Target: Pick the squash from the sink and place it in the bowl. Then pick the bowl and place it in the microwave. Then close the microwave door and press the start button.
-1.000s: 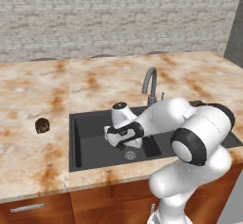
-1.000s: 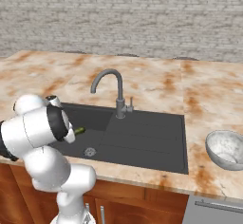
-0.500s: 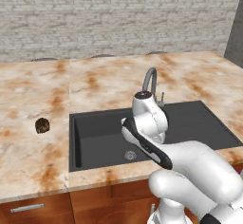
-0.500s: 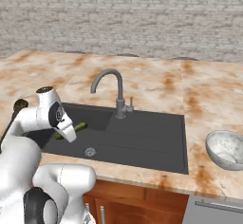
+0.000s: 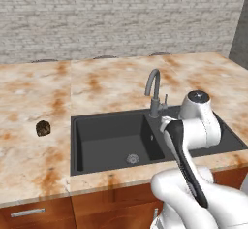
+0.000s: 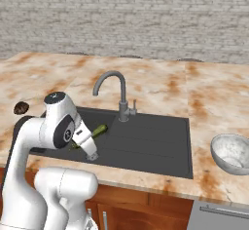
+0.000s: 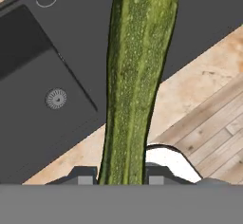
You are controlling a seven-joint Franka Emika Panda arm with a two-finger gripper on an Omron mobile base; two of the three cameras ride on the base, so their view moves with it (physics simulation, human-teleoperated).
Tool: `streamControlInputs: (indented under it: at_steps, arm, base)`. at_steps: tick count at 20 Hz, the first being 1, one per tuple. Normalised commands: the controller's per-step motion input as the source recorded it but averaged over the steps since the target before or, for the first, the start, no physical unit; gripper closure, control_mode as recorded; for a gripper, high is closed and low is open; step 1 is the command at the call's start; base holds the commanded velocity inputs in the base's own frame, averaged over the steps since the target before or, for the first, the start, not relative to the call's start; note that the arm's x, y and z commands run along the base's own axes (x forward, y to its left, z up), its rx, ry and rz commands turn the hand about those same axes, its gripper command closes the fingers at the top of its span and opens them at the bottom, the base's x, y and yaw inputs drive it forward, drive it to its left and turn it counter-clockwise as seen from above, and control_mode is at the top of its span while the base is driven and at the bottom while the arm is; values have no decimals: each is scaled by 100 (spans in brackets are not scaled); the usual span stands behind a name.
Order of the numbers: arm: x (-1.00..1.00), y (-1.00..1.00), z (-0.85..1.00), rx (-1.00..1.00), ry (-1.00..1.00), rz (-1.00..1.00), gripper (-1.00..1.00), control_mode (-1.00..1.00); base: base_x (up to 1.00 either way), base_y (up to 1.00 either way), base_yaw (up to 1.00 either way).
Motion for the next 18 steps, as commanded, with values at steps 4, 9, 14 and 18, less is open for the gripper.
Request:
streamControlInputs:
  at_steps: [4,9,14,18]
  arm:
    - [-52,-100,56,0,-3,-5,100,-100]
    - [-43,-100,67,0,-2,-5,100,-100]
    - [-5,-100,14,0,-7,0,100,-100]
    - [29,-100,0,-8,0,7,100,-100]
  base:
    - [0,0,0]
    - [0,0,0]
    - [0,0,0]
    - [0,0,0]
